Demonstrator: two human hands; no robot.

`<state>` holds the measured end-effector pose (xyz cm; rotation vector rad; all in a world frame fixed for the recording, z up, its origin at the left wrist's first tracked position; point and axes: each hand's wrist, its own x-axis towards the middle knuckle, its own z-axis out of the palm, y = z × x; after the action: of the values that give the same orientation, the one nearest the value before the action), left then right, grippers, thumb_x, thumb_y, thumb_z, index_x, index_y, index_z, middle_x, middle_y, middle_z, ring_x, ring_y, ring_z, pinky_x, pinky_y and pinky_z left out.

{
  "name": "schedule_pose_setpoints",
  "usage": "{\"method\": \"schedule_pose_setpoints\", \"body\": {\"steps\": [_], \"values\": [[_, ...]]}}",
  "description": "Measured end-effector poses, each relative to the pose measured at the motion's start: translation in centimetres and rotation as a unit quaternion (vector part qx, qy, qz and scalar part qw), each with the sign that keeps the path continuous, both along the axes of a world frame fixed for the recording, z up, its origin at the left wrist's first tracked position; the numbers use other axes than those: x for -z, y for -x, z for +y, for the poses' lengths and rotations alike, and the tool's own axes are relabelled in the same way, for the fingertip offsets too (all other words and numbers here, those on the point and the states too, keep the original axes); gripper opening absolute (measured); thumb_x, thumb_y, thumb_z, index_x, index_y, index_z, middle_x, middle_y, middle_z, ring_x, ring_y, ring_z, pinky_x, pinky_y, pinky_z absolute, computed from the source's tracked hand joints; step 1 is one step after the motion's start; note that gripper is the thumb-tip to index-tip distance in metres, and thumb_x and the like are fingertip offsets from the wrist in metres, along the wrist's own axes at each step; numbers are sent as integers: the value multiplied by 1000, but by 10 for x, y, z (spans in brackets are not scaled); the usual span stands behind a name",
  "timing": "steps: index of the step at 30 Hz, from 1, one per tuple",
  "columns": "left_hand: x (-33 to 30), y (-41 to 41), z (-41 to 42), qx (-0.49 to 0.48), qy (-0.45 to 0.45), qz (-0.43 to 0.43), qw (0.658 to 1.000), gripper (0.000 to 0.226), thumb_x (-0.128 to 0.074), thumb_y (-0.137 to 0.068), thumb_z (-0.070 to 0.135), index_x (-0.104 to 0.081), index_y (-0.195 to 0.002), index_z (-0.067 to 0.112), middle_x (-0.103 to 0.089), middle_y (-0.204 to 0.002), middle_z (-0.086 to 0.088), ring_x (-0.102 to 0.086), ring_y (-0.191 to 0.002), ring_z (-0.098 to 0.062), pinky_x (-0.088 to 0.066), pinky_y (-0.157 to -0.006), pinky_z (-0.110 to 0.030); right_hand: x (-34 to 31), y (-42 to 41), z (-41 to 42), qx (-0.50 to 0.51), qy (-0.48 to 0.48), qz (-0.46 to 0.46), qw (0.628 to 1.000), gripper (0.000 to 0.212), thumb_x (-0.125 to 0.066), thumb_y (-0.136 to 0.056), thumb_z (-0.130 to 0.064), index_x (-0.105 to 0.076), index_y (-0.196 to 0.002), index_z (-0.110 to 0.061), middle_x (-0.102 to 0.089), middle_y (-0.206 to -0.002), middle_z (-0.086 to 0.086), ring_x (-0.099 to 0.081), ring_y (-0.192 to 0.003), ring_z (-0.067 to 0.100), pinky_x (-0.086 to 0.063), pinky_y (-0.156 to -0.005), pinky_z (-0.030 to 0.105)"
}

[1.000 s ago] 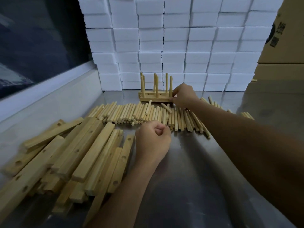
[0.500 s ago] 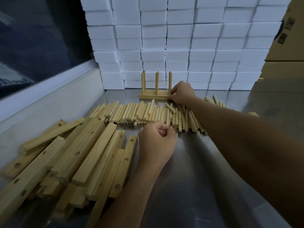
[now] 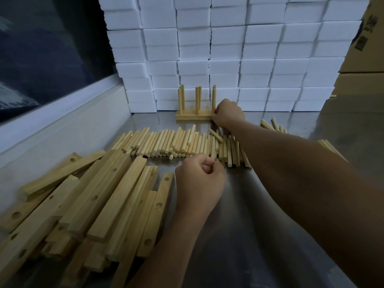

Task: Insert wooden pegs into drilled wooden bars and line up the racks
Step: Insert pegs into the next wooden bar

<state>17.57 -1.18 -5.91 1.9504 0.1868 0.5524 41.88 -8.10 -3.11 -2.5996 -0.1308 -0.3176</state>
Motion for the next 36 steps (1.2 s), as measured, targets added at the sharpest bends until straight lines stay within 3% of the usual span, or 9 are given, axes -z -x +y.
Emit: {"method": "schedule_pose_setpoints", "body": {"steps": [8, 15, 18, 22, 25, 27, 31, 34, 36], "values": [[-1, 0, 0, -5, -1, 5, 1000, 19, -67, -86, 16, -68, -68, 23, -65, -59, 12, -60, -58, 5, -38, -45, -5, -6, 8, -3, -13, -13, 26, 999, 18, -59, -92, -28, -54, -87, -11, -63, -90, 9, -63, -81, 28, -49, -68, 33], [-3, 0, -3, -19, -4, 24, 1000, 18, -67, -86, 19, -68, -68, 24, -67, -60, 9, -61, -63, 6, -39, -47, -5, -15, 43, -12, -13, -11, -18, 1000, 17, -58, -93, -27, -61, -95, -10, -62, -87, 5, -63, -83, 24, -50, -65, 32], [-3, 0, -2, -21, -3, 37, 999, 19, -66, -85, 19, -68, -67, 24, -68, -62, 9, -62, -61, 2, -38, -45, -7, -22, 68, -17, -22, -31, -40, 998, 22, -60, -93, -29, -64, -106, -12, -65, -96, 4, -63, -87, 23, -56, -77, 36], [-4, 1, -2, -18, -8, 36, 999, 20, -65, -85, 18, -68, -67, 25, -67, -61, 8, -62, -60, 1, -38, -46, -6, -23, 112, -34, -40, -85, -77, 993, 28, -59, -93, -33, -66, -114, -15, -68, -100, 1, -65, -90, 19, -55, -79, 35], [-7, 4, -3, -22, -35, 41, 998, 19, -65, -86, 19, -68, -69, 24, -67, -63, 8, -62, -61, -1, -35, -46, -9, -17, 151, -52, -42, -128, -112, 985, 27, -58, -93, -34, -67, -113, -18, -66, -84, -10, -66, -77, 14, -59, -75, 39], [-9, 8, -5, -28, -64, 28, 997, 21, -64, -87, 16, -66, -68, 22, -63, -60, 9, -58, -58, 4, -35, -44, -7, -9, 177, -64, -38, -142, -142, 979, 25, -58, -94, -33, -67, -112, -18, -61, -74, -16, -65, -70, 8, -59, -73, 39], [-16, 24, -6, -78, -189, -42, 978, 21, -61, -87, 13, -57, -67, 18, -54, -57, 9, -47, -50, -3, -31, -46, -12, 12, 218, -87, -37, -167, -197, 965, 25, -58, -97, -28, -66, -116, -15, -69, -87, -5, -65, -80, 12, -58, -76, 39], [-19, 32, 0, -127, -393, -44, 909, 12, -55, -89, 21, -60, -79, 15, -55, -69, 3, -46, -62, -17, -38, -71, -34, 21, 232, -100, -16, -184, -240, 953, 18, -58, -96, -23, -67, -108, -14, -66, -79, -6, -62, -74, 12, -55, -69, 37], [-25, 33, 6, -176, -453, -1, 874, 13, -54, -85, 23, -63, -88, 14, -55, -81, -4, -48, -76, -24, -35, -80, -41, 22, 234, -104, -2, -198, -251, 947, 13, -57, -95, -20, -67, -102, -15, -65, -75, -6, -61, -69, 12, -53, -65, 36]]}}
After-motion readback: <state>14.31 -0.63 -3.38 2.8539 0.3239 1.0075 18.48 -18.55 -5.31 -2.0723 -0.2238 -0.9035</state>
